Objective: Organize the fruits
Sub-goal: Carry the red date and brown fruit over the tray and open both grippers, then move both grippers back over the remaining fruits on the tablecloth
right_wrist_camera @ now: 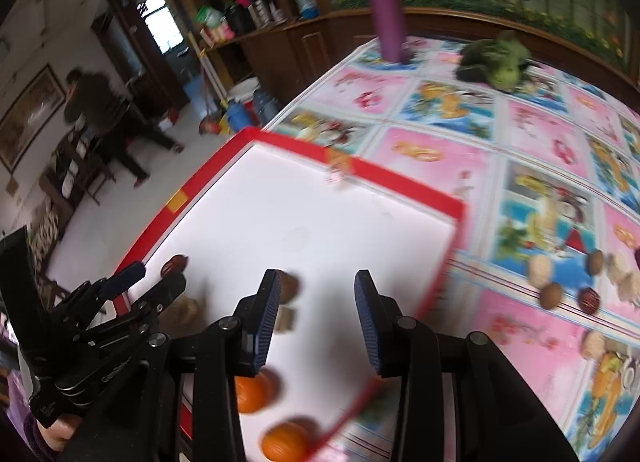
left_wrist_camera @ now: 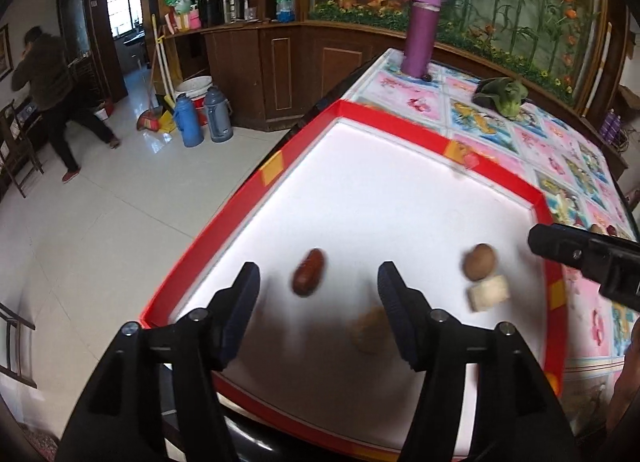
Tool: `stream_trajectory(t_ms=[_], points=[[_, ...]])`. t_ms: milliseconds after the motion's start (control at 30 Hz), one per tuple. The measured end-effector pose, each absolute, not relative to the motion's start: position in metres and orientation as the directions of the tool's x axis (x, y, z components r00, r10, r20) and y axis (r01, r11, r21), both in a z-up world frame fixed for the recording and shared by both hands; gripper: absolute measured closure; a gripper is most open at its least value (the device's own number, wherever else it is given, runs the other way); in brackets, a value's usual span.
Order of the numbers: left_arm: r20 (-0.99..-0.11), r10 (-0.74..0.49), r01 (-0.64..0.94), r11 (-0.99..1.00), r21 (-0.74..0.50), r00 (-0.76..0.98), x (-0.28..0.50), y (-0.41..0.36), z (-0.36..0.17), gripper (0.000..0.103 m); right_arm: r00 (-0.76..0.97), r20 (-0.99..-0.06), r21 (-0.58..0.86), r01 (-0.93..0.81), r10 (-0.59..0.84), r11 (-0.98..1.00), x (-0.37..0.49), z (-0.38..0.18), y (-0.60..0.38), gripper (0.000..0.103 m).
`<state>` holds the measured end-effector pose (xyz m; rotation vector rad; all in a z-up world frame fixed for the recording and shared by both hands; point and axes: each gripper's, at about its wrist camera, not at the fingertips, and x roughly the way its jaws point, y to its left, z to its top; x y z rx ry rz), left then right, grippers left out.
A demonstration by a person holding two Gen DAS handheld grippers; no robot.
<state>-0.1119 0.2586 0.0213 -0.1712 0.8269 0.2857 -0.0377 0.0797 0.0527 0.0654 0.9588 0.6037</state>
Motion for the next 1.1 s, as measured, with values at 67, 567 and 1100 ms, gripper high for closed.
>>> stream_trajectory(t_ms=[67, 567, 1100], points=[[-0.736, 0.164, -0.285, 0.958, -0.041, 0.657, -0.111, 0.246, 0.028, 0.030, 0.440, -0.743, 0.323, -0.426, 0.505, 0.845, -0.035, 0.053, 0.059, 0.065], [-0.741, -0.019, 0.010, 1.000, -0.017, 0.671, -0.092, 0.114, 0.047, 0.029, 0.536, -0.753, 0.333, -0.190, 0.382, 0.923, -0.034, 0.024, -0.134, 0.065], [-0.824, -0.046, 0.105, 0.994, 0.017, 0.565, -0.050, 0.038, 0.026, 0.029, 0.420, -0.806, 0.299, -0.320, 0.418, 0.899, -0.001, -0.001, -0.102, 0.065]])
